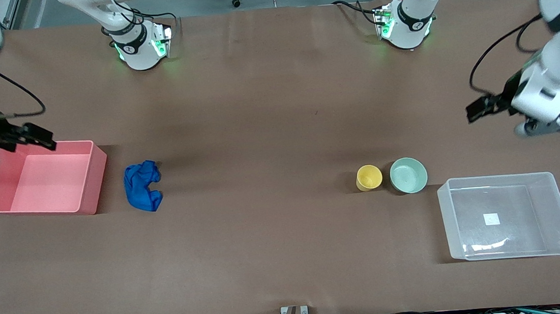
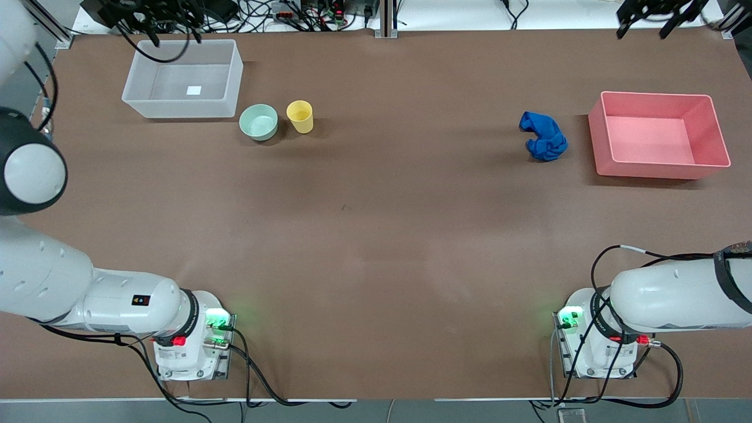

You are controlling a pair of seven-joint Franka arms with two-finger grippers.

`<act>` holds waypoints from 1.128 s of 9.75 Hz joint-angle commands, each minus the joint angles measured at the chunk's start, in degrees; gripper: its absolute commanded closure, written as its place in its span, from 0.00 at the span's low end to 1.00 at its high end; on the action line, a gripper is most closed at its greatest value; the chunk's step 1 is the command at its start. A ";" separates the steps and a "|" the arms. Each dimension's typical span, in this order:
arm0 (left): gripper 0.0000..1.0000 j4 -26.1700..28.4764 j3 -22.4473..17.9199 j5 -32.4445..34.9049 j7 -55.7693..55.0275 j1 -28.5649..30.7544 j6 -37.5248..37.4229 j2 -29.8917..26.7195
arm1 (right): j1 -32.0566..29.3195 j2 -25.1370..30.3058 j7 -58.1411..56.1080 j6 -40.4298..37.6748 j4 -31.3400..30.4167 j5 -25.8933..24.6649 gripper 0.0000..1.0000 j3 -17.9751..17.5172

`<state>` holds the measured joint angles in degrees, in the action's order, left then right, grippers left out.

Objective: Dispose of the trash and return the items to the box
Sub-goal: 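Reach the right gripper to the blue cloth while the left gripper reaches the bowl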

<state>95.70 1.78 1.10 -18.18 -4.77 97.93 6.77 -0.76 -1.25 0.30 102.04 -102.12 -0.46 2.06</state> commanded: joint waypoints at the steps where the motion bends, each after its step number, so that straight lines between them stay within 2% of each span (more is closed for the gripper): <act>1: 0.00 9.29 0.16 -0.49 -6.41 -0.33 9.68 1.93 | -0.47 -0.75 -0.48 8.40 -7.72 0.64 0.00 -0.48; 4: 0.00 23.61 0.24 -0.40 -10.38 -0.07 26.63 2.45 | 0.06 -8.74 -0.39 14.31 -8.71 0.64 0.00 -0.65; 6: 0.00 29.61 0.24 -0.40 -12.47 -0.24 37.02 4.99 | 1.64 -12.71 -0.21 19.92 -10.81 0.64 0.00 -0.65; 9: 0.04 30.69 0.42 -0.40 -18.01 -0.50 47.33 12.02 | 2.69 -17.36 -0.12 30.82 -15.73 0.64 0.00 -0.65; 11: 0.10 30.51 1.55 -0.49 -21.18 -0.59 51.20 14.75 | 2.87 -20.45 -0.12 34.00 -16.71 0.64 0.00 -0.65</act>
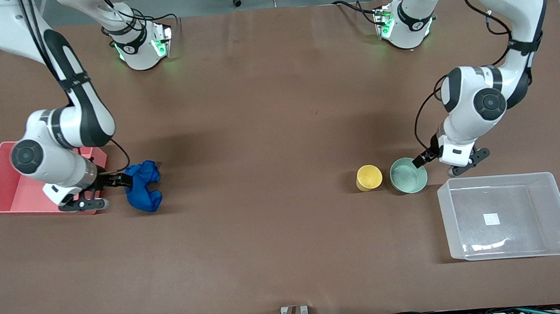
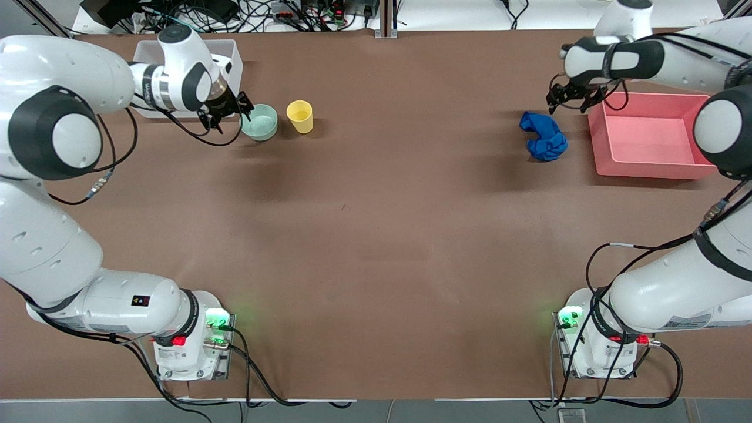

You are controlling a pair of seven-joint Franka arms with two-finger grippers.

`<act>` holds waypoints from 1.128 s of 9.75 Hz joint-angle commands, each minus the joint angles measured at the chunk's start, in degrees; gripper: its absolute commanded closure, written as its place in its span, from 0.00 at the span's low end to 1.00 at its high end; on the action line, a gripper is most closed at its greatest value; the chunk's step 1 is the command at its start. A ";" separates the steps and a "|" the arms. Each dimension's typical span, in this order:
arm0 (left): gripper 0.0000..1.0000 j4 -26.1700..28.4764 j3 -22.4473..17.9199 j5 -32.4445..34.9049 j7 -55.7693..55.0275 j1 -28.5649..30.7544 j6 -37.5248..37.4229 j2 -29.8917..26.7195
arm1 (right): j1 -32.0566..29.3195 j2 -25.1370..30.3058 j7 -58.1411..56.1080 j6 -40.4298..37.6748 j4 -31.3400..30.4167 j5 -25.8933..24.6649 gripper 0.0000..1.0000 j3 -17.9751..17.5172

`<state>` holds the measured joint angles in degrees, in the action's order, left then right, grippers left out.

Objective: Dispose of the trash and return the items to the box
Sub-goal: 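Grasp the blue cloth with the right gripper while the left gripper grasps the bowl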

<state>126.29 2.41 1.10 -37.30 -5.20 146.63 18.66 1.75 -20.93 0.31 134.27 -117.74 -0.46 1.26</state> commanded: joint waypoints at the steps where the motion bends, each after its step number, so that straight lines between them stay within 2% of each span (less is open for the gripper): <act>1: 0.16 -0.08 1.19 -0.49 -2.51 -0.08 4.00 4.01 | 0.45 -1.65 -0.14 2.13 -1.08 0.64 0.01 0.14; 2: 0.25 -0.16 1.19 -0.49 -2.51 0.01 4.54 4.89 | 0.45 -2.44 -0.14 2.75 -1.17 0.64 0.05 0.14; 3: 0.39 -0.25 1.19 -0.49 -2.51 0.10 5.33 5.59 | 0.54 -2.80 0.04 4.58 -2.22 0.64 0.17 0.14; 5: 0.78 -0.60 1.28 -0.49 -2.69 -0.08 5.43 6.82 | 0.89 -3.59 0.04 6.97 -3.11 0.64 0.43 0.14; 6: 0.91 -0.95 1.28 -0.49 -2.69 -0.08 5.34 6.66 | 0.89 -3.59 0.04 6.97 -3.19 0.64 0.56 0.14; 7: 0.94 -1.56 1.28 -0.49 -1.82 -0.08 5.08 6.04 | 0.89 -3.68 0.04 6.88 -3.11 0.64 0.74 0.14; 8: 0.99 -2.27 1.28 -0.49 -2.07 -0.17 4.64 4.56 | 0.89 -3.68 -0.05 6.62 -3.11 0.64 0.86 0.14; 9: 1.00 -3.14 1.54 -0.40 -1.99 -0.17 2.72 3.07 | 0.89 -3.68 0.04 6.62 -3.11 0.64 0.93 0.14; 11: 1.00 -8.30 2.69 -0.31 -1.99 0.45 -6.21 -0.71 | 0.72 -3.59 0.56 6.27 -2.93 0.64 0.96 0.14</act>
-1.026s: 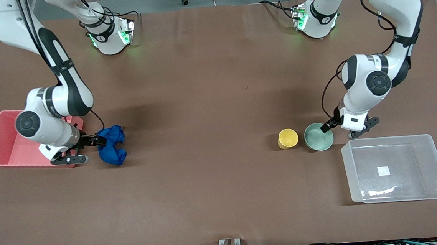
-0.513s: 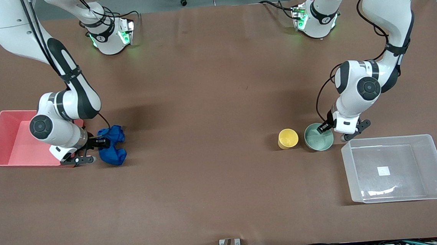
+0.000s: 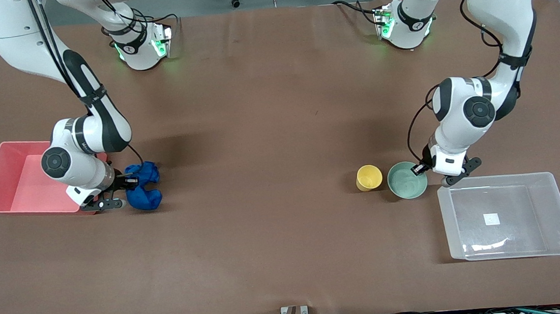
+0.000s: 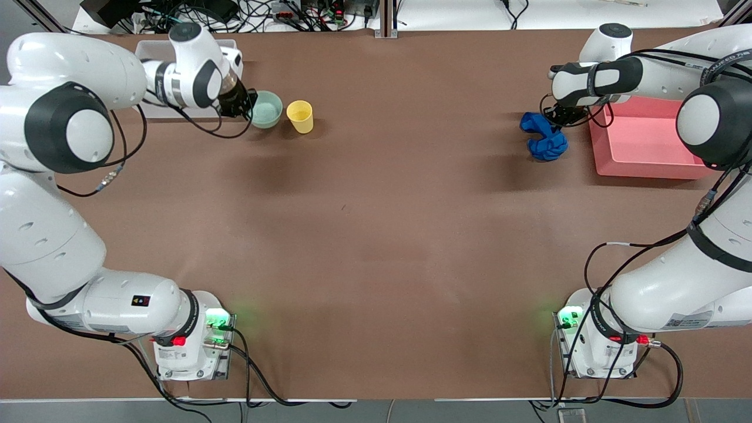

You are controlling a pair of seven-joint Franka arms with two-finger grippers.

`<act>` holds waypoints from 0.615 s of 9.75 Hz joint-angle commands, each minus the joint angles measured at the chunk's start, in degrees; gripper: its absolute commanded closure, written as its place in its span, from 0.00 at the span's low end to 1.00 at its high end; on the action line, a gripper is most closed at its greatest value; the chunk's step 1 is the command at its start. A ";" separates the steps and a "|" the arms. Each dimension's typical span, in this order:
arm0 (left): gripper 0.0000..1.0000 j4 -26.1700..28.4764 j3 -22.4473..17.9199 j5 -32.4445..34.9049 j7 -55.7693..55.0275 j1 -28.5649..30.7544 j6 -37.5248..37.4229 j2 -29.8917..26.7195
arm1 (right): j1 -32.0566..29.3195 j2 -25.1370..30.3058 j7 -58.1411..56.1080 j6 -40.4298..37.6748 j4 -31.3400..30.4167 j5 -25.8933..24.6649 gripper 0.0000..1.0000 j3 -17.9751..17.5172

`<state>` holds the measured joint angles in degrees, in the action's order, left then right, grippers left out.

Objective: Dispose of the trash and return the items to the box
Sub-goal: 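Grasp the blue cloth with the right gripper while the left gripper grasps the bowl, then lift the cloth toward the pink bin while the left gripper carries the bowl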

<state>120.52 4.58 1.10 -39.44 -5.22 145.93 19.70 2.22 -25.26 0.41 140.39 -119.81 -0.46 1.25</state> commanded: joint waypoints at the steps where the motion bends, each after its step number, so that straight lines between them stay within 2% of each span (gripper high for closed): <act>1: 1.00 -8.75 0.52 0.04 0.50 0.73 -13.23 -1.94 | 0.33 0.83 1.25 -0.98 -0.42 0.64 0.96 0.16; 3: 1.00 -19.67 0.08 0.13 6.79 3.61 -22.50 0.15 | -0.02 1.88 1.35 -7.46 2.72 0.64 0.96 0.16; 6: 1.00 -27.77 -0.01 0.21 21.30 9.15 -22.80 5.94 | -1.77 6.00 0.91 -21.95 11.24 0.64 0.96 0.25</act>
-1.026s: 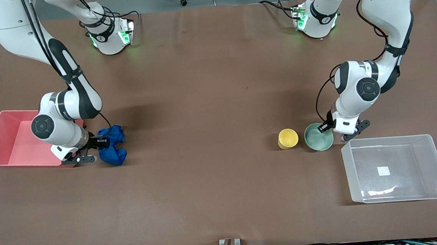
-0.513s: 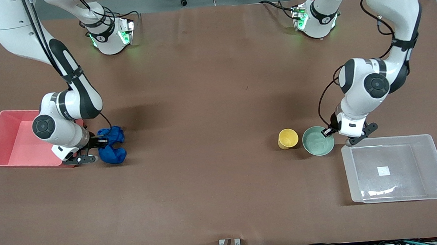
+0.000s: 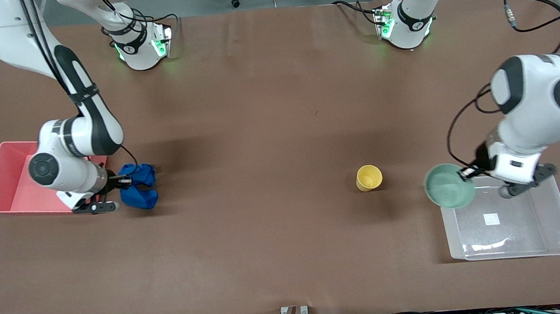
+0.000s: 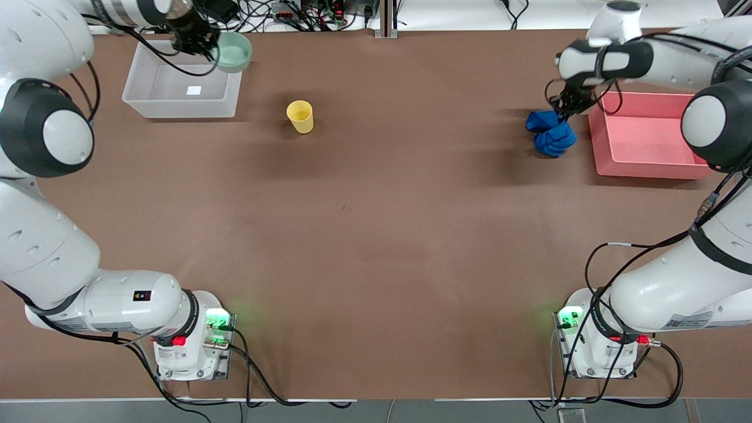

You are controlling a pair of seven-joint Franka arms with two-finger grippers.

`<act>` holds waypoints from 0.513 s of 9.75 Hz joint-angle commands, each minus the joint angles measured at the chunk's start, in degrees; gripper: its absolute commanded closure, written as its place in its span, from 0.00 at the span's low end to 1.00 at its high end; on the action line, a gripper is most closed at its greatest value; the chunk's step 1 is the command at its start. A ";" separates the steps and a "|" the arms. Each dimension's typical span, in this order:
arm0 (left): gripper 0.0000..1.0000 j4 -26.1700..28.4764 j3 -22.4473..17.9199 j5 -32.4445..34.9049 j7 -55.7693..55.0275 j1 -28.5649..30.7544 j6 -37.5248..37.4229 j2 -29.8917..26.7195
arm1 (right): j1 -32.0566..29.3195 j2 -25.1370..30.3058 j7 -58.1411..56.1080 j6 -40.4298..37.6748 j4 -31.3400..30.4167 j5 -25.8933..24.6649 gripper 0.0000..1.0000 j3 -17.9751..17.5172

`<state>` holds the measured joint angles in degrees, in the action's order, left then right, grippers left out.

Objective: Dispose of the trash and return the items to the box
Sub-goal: 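Lift the cloth toward the pink bin while the left gripper carries the bowl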

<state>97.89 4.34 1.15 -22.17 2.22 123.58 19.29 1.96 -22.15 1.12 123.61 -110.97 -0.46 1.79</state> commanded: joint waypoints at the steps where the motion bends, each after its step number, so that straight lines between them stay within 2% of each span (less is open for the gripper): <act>1: 1.00 -7.25 0.23 0.16 7.72 3.30 -0.45 8.81 | -3.09 4.29 -0.15 -8.79 4.51 0.64 0.96 -0.30; 3: 1.00 -9.64 0.23 0.34 15.80 6.99 -0.36 13.73 | -6.07 8.41 -3.29 -15.04 7.16 0.64 0.96 -0.30; 5: 1.00 -13.05 0.31 0.43 18.74 9.46 -0.01 18.91 | -10.90 10.45 -8.65 -15.86 6.82 0.64 0.96 -0.30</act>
<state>88.92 4.24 1.16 -4.74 10.65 123.82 32.94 -5.63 -13.28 -4.05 108.09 -102.92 -0.46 2.19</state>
